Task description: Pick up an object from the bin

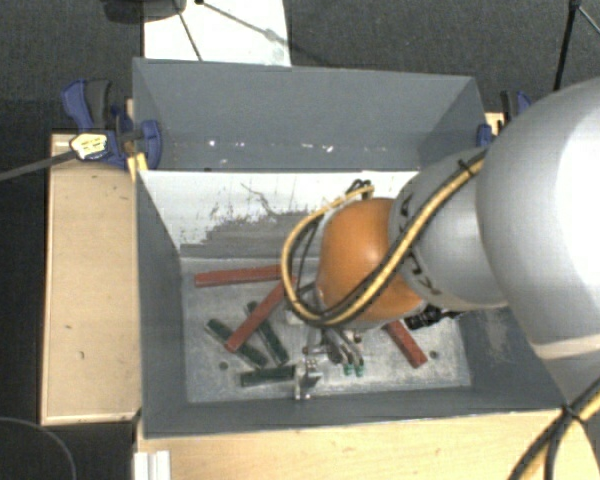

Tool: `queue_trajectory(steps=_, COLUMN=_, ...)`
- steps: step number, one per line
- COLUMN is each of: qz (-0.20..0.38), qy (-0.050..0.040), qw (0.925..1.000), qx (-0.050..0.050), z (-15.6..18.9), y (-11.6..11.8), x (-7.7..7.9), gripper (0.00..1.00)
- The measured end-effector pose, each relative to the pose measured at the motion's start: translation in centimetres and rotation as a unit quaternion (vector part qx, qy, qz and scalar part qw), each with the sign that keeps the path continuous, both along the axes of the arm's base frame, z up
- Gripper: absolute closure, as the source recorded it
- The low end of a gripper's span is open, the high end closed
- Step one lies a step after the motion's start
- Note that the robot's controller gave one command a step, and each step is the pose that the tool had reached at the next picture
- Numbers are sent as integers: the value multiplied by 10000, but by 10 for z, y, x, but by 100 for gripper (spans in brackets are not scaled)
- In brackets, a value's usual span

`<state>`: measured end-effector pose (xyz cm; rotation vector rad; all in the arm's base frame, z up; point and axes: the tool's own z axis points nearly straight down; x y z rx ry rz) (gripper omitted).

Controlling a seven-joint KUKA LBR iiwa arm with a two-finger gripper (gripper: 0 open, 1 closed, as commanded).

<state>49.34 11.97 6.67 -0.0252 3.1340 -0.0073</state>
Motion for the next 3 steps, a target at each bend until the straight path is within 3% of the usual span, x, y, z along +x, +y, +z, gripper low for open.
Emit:
queue_trajectory(steps=1, qz=-786, qy=-25, qw=9969, qx=53, z=7, y=-5, x=1, gripper=100)
queue_trajectory(steps=2, qz=-788, qy=-25, qw=9969, qx=53, z=7, y=-5, x=1, gripper=100)
queue_trajectory(steps=3, qz=-777, qy=18, qw=9970, qx=31, z=157, y=-14, x=16, gripper=100)
